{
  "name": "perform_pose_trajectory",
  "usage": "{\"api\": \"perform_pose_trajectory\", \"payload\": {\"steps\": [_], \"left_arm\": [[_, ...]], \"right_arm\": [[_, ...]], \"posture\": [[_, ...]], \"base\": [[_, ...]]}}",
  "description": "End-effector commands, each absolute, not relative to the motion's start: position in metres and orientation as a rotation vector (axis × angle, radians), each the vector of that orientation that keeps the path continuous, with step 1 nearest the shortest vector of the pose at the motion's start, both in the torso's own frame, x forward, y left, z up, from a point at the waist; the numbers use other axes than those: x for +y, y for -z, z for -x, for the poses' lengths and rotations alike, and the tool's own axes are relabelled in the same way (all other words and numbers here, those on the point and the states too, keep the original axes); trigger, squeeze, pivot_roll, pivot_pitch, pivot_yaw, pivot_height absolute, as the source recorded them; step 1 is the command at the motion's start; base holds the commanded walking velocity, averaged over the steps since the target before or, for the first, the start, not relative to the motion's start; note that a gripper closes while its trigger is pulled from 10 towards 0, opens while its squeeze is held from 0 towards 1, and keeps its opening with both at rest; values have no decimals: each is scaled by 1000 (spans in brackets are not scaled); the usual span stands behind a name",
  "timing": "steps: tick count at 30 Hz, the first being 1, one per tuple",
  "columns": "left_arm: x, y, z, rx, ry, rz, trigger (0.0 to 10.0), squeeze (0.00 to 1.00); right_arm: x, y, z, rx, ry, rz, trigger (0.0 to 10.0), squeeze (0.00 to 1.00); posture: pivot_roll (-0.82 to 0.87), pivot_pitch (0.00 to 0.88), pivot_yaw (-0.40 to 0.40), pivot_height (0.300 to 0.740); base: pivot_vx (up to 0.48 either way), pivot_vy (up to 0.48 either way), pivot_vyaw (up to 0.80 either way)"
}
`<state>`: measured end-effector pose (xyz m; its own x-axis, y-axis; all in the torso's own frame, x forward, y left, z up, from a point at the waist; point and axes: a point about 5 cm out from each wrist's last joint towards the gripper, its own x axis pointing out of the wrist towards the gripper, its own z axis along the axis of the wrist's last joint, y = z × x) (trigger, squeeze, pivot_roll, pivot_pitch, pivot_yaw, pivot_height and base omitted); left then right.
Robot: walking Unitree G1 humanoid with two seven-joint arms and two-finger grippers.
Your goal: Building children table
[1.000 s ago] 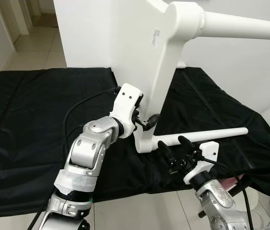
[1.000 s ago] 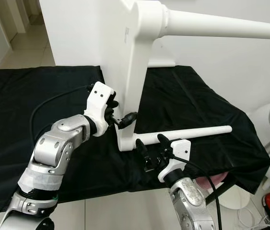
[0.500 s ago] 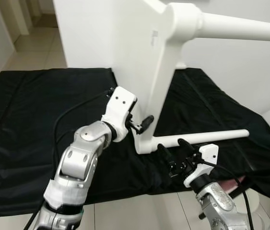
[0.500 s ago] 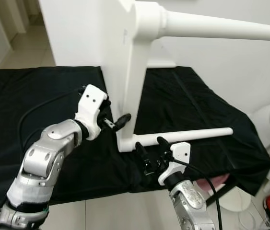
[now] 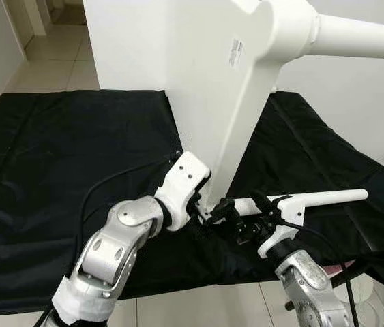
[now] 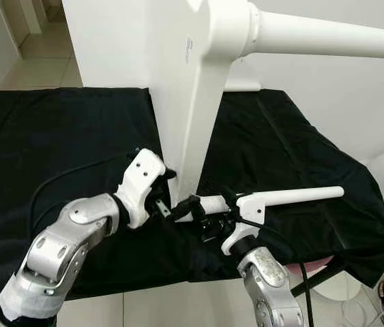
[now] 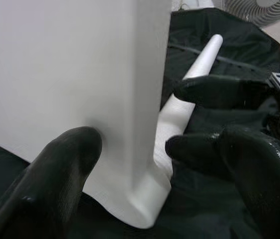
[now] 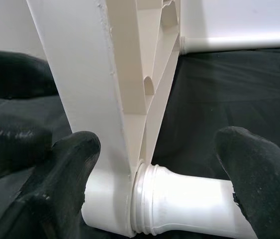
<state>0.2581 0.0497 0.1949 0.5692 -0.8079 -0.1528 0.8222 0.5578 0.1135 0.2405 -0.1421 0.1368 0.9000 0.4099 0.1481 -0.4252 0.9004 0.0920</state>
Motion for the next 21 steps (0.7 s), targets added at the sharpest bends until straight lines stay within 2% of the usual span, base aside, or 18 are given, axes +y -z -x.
{"api": "perform_pose_trajectory", "payload": {"steps": [1,11,19,20,21], "left_arm": [[49,-195,-256,91,938,-192,10000,0],[71,-199,-257,107,822,-187,10000,0],[72,-196,-253,128,748,-174,10000,0],[74,-193,-257,152,640,-127,10000,0],[74,-193,-257,152,640,-127,10000,0]], "right_arm": [[-143,-134,-242,-116,-425,-109,10000,0],[-129,-133,-245,-100,-486,-90,10000,0],[-146,-131,-238,-103,-432,-53,10000,0],[-154,-133,-235,-117,-401,-54,10000,0],[-154,-133,-235,-117,-401,-54,10000,0]], "posture": [[-6,0,-49,740],[9,0,-62,740],[25,0,-78,740],[25,0,-78,740],[25,0,-78,740]], "base": [[0,0,0],[0,0,0],[0,0,0],[0,0,0],[0,0,0]]}}
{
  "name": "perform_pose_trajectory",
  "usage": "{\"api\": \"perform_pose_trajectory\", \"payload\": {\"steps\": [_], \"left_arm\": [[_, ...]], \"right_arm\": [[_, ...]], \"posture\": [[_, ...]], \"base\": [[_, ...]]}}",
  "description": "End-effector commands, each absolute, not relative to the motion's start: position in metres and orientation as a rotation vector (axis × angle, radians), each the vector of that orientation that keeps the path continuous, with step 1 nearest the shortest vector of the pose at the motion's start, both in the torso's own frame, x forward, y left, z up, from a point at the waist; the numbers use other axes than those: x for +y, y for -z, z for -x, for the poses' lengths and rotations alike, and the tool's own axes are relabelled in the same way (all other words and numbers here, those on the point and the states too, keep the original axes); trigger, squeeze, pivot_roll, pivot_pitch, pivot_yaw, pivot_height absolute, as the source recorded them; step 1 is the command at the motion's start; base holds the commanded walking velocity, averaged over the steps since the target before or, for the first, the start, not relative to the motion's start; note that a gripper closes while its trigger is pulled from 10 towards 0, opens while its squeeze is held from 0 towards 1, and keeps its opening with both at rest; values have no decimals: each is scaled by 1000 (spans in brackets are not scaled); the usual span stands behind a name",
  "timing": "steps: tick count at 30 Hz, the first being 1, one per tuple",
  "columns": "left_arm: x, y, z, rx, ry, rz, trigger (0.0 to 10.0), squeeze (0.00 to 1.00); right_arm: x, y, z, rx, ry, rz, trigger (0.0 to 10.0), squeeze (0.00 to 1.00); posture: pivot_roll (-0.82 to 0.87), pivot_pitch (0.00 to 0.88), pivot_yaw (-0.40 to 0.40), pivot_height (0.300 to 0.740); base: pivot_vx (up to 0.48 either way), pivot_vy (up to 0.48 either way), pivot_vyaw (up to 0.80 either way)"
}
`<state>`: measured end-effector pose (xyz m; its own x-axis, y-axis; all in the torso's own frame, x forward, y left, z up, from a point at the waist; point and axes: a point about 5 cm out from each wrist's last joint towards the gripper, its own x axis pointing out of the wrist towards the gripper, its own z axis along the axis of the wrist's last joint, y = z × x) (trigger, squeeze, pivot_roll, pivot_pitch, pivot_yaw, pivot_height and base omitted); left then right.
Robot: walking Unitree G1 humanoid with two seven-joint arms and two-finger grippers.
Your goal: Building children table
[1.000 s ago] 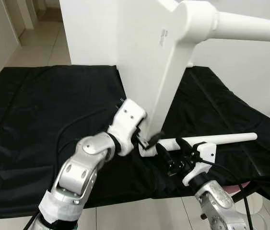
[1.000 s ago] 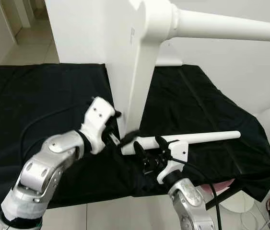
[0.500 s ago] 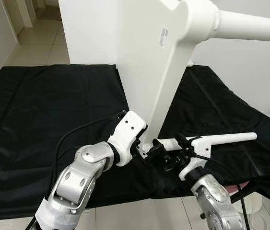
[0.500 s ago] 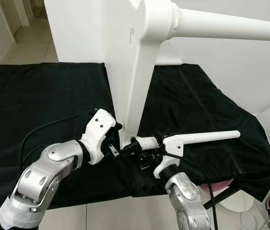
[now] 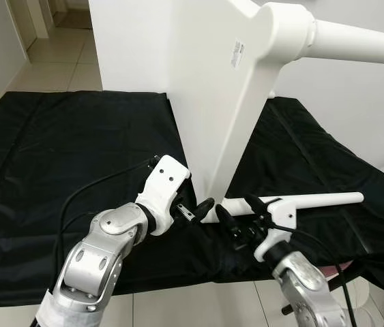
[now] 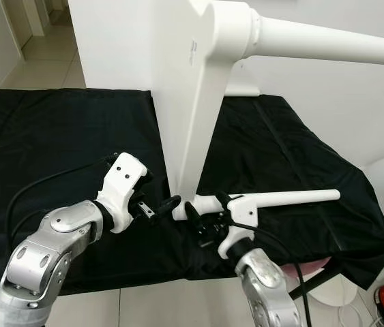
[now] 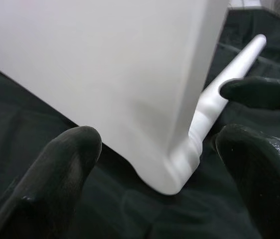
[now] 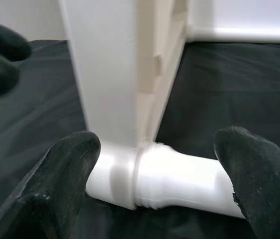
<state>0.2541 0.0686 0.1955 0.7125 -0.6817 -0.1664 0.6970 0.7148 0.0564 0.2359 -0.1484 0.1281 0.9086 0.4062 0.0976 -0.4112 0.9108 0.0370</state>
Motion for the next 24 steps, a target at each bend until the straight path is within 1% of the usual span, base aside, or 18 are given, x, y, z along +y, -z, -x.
{"api": "perform_pose_trajectory", "payload": {"steps": [1,4,7,10,12,14,18,21,24], "left_arm": [[74,-193,-258,160,613,-115,10000,0],[79,-193,-256,112,574,-155,10000,0],[80,-193,-256,100,569,-162,10000,0],[83,-195,-255,28,532,-183,10000,0],[91,-193,-254,-56,470,-264,10000,0],[93,-193,-254,-66,463,-275,10000,0],[100,-187,-255,-56,409,-260,10000,0],[106,-182,-255,-40,384,-214,10000,0],[112,-180,-251,-63,369,-182,10000,0]], "right_arm": [[-155,-133,-234,-120,-393,-53,10000,0],[-162,-131,-233,-126,-319,-22,10000,0],[-163,-131,-232,-126,-312,-16,10000,0],[-164,-130,-234,-136,-268,-23,10000,0],[-165,-130,-236,-149,-228,-3,10000,0],[-166,-130,-236,-151,-223,2,10000,0],[-173,-128,-236,-146,-198,15,10000,0],[-178,-128,-237,-145,-170,40,10000,0],[-186,-126,-239,-146,-129,64,10000,0]], "posture": [[25,0,-78,740],[26,0,-92,740],[26,0,-92,740],[26,0,-94,740],[23,0,-98,740],[23,0,-98,740],[21,0,-103,740],[20,0,-105,740],[19,0,-108,740]], "base": [[0,0,0],[0,0,0],[0,0,0],[0,0,0],[0,0,0],[0,0,0],[0,0,0],[0,0,0],[0,0,0]]}}
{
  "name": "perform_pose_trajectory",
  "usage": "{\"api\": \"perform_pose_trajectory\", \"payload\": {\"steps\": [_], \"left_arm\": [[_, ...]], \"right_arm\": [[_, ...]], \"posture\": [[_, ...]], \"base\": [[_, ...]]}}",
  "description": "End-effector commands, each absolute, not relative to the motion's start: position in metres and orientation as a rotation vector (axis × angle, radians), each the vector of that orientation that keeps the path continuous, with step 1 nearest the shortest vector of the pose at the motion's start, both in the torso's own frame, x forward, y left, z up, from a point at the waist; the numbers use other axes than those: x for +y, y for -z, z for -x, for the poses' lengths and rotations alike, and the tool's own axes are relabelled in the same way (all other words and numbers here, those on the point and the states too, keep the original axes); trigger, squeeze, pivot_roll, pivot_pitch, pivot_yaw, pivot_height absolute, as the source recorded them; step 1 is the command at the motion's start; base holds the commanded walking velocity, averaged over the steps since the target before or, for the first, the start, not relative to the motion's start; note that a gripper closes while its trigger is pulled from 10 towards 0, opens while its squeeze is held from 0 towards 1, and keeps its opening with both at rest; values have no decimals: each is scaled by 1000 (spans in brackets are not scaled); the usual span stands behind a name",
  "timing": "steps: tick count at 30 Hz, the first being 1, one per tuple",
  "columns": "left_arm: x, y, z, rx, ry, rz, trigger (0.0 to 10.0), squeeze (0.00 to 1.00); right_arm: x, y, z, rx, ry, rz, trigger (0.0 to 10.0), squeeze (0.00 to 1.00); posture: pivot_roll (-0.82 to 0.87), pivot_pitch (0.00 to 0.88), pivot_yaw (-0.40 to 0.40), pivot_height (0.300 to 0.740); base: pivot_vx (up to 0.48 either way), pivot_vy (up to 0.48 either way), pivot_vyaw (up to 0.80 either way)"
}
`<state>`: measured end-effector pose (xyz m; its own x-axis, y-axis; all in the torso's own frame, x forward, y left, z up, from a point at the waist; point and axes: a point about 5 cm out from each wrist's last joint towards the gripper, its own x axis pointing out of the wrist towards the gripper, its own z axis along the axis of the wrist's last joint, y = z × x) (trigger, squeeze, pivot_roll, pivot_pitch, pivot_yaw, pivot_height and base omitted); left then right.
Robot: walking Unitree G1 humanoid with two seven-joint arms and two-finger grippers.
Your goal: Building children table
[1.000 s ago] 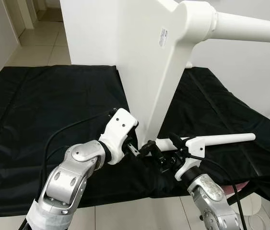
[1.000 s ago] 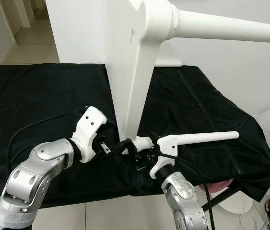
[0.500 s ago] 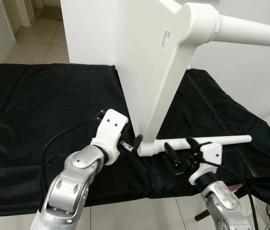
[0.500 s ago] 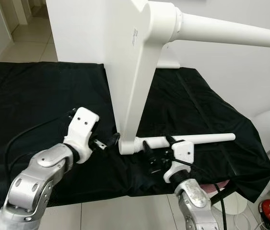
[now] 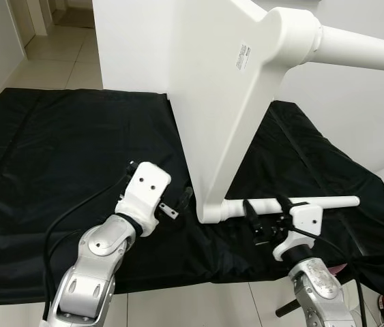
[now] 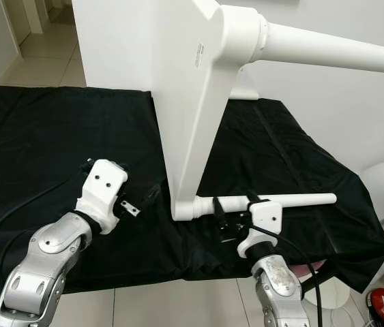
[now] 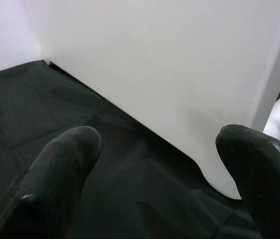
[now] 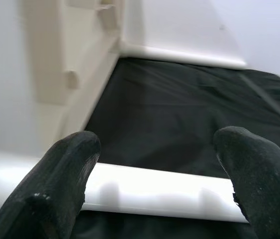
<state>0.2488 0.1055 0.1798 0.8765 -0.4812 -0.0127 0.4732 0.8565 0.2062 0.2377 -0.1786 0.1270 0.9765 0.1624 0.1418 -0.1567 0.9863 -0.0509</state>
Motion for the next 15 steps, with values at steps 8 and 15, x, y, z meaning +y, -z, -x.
{"api": "perform_pose_trajectory", "payload": {"steps": [8,15], "left_arm": [[124,-176,-239,-166,314,-277,10000,0],[123,-164,-235,-174,315,-319,10000,0]], "right_arm": [[-198,-120,-234,-141,-20,121,10000,0],[-192,-114,-231,-138,-3,128,10000,0]], "posture": [[33,0,-118,740],[41,0,-120,740]], "base": [[0,0,0],[0,0,0]]}}
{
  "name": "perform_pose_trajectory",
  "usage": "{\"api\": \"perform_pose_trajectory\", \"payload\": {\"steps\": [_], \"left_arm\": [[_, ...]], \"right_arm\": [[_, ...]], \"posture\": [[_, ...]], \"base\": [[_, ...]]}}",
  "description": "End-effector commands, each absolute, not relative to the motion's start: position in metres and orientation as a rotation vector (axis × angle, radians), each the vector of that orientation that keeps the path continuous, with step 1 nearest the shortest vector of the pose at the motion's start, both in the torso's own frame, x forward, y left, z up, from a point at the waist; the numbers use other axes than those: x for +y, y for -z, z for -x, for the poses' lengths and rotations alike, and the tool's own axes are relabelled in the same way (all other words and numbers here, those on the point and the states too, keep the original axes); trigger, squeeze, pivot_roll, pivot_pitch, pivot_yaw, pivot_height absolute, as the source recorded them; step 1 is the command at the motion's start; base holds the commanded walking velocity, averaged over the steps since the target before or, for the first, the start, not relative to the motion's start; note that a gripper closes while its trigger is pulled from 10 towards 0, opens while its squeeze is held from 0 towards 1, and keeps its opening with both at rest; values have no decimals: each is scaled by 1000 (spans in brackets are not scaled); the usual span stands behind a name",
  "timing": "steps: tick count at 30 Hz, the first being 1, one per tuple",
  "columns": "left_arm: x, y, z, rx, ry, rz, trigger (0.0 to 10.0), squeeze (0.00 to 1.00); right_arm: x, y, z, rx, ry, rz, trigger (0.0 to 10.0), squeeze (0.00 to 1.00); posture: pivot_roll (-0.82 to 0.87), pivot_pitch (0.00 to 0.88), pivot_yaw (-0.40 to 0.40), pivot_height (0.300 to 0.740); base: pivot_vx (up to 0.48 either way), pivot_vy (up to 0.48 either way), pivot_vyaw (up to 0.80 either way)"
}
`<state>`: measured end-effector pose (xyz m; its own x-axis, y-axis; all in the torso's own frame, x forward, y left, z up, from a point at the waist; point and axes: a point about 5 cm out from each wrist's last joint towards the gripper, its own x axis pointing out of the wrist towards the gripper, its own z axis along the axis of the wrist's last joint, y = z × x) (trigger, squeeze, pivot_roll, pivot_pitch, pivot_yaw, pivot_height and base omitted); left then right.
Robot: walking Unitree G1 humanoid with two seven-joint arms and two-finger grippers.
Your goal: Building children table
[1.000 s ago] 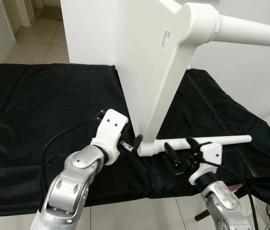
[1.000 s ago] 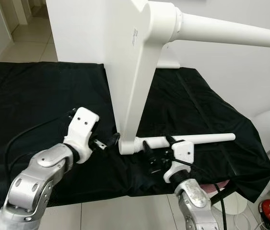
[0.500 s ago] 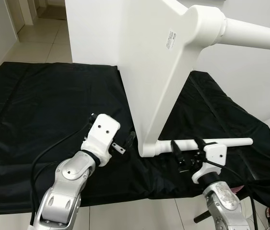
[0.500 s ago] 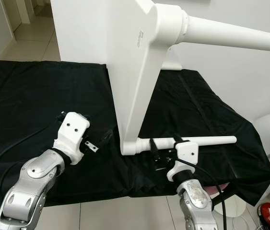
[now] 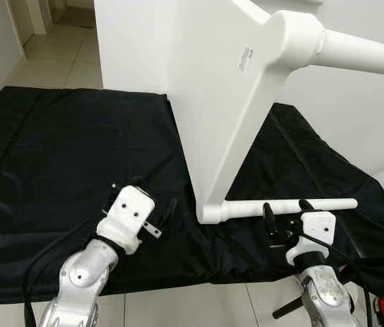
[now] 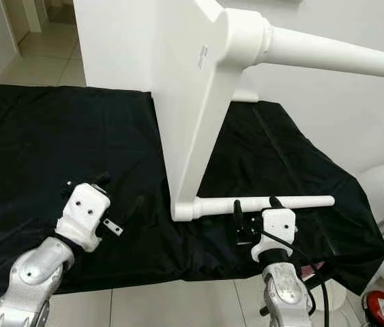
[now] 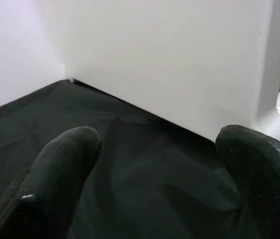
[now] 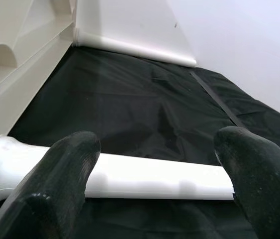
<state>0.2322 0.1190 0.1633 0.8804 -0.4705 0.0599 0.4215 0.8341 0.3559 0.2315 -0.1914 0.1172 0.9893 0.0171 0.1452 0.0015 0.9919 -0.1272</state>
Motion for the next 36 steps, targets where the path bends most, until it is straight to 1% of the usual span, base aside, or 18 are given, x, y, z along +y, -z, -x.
{"api": "perform_pose_trajectory", "payload": {"steps": [1,20,36], "left_arm": [[124,-163,-235,-169,313,-317,10000,0],[123,-156,-235,-189,307,-298,10000,0],[124,-155,-236,-195,297,-275,10000,0]], "right_arm": [[-190,-114,-233,-140,-6,126,10000,0],[-187,-116,-240,-160,-11,131,10000,0],[-186,-116,-240,-161,-24,128,10000,0]], "posture": [[43,0,-121,740],[42,0,-133,740],[46,0,-137,740]], "base": [[0,0,0],[0,0,0],[0,-244,0]]}}
